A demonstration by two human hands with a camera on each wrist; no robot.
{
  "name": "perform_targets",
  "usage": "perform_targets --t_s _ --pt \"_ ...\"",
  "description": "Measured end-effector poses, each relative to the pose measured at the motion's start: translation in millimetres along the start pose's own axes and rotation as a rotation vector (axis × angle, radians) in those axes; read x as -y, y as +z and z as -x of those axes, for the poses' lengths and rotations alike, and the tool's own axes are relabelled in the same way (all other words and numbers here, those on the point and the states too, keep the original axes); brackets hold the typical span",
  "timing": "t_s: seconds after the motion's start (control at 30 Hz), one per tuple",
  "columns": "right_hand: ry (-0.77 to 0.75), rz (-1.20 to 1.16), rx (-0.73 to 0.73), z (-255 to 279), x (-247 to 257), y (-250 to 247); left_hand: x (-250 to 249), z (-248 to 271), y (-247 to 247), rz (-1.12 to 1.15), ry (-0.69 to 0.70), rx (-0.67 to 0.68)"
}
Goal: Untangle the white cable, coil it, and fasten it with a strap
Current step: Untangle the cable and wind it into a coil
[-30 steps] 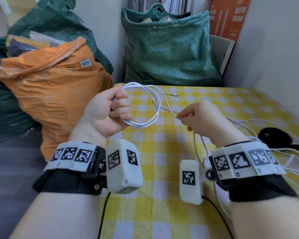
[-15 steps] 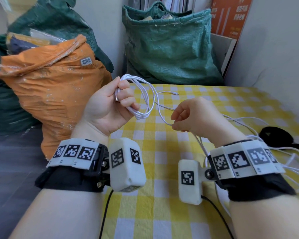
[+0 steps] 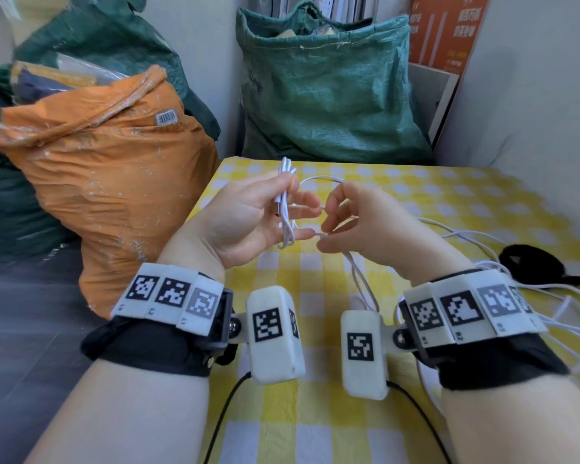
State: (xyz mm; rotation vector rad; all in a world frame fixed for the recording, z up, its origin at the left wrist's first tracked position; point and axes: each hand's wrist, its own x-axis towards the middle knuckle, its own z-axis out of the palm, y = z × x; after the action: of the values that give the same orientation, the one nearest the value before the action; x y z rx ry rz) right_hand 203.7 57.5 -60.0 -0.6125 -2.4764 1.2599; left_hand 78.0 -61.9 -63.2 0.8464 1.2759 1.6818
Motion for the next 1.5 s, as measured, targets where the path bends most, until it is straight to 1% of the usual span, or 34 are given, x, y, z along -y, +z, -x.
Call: perform_targets --t_s 0.07,0.17,0.27,0.33,0.4,0.47,0.57,0.63,0.73,0.9,1.0,1.07,1.13,1.23,1.3,1.4,1.5 --pt "-0.005 -0.078 0.009 1.1 0.4 -1.2 1.4 -0.8 2.3 -0.029 -0.002 -0.012" --pt "-0.033 -0.150 0.064 2.8 2.4 -2.2 3.5 -1.0 7.2 -0.044 -0.004 -0.022" --pt "-0.057 -0.172 0.079 3.1 3.8 -2.6 5.7 -3.9 6.4 -0.089 0.032 -0.108" --pt "-0.065 -0.118 0.029 2.0 3.6 -2.8 6.9 -6.2 3.7 -0.082 0.061 -0.157" --pt "-0.049 0.007 -0.020 0.9 3.6 -3.2 6.2 -6.9 1.9 -0.089 0.084 -0.197" --pt "-0.015 0.117 -0.013 -0.3 2.8 -3.0 4.7 -6.7 1.3 -0.080 0.105 -0.216" --pt "0.024 0.210 -0.009 -2.0 0.5 -2.5 3.6 -7.6 1.9 -0.047 0.126 -0.249" --pt "0.035 0.206 -0.038 -2.8 -0.6 -2.7 3.4 -8.6 2.1 -0.055 0.134 -0.280" --pt "0.054 0.125 -0.107 -3.3 -2.0 -3.9 2.6 -9.0 0.8 -0.065 0.138 -0.294" --pt "0.077 0.023 -0.191 -3.0 -1.9 -2.9 1.5 -8.9 0.0 -0.076 0.127 -0.249" --pt "0.094 0.049 -0.271 -4.2 -3.7 -4.7 2.1 -8.3 0.2 -0.109 0.104 -0.239" --pt "0.072 0.081 -0.329 -4.4 -4.7 -6.1 2.3 -6.8 0.9 -0.133 0.091 -0.236" --pt "0.048 0.016 -0.355 -5.2 -5.2 -6.8 2.3 -5.3 2.2 -0.135 0.076 -0.242" --pt "0.027 -0.200 -0.305 -5.0 -3.4 -6.3 2.1 -4.5 2.8 -0.148 0.046 -0.266" --pt "-0.012 -0.285 -0.260 -4.3 -1.1 -5.1 1.9 -4.1 2.7 -0.163 0.040 -0.271" --pt "-0.059 -0.340 -0.218 -2.1 3.0 -3.9 1.4 -3.1 2.9 -0.220 0.030 -0.273" --pt "-0.066 -0.299 -0.190 -1.8 4.0 -3.0 1.4 -2.8 3.1 -0.333 0.031 -0.273"
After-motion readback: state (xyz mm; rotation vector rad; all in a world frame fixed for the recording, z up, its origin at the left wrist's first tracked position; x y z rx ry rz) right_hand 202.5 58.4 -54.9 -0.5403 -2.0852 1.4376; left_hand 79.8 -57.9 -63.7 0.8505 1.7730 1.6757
